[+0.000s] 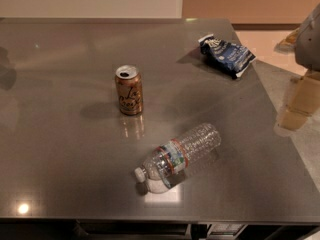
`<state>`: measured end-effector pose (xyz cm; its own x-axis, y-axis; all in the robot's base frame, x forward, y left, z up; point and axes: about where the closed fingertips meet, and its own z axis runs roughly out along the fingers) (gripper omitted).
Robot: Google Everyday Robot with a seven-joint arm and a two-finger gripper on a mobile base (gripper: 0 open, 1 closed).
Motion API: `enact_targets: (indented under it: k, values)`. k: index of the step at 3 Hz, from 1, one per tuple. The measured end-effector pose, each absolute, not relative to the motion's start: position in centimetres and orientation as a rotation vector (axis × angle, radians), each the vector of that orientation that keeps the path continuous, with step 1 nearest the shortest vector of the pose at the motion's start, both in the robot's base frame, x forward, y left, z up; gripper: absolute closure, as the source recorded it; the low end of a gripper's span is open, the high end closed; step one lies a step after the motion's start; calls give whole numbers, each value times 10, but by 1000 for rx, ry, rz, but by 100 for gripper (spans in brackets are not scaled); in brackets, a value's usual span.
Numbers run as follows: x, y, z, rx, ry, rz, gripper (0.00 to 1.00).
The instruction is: Place water bottle upright
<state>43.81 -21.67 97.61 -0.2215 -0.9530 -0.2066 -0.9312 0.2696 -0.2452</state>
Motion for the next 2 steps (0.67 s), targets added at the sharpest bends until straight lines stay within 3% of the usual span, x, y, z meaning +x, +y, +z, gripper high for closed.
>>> enact_targets:
  k: [2]
  values:
    - [438,-198,975,-1801,2176,-76,0]
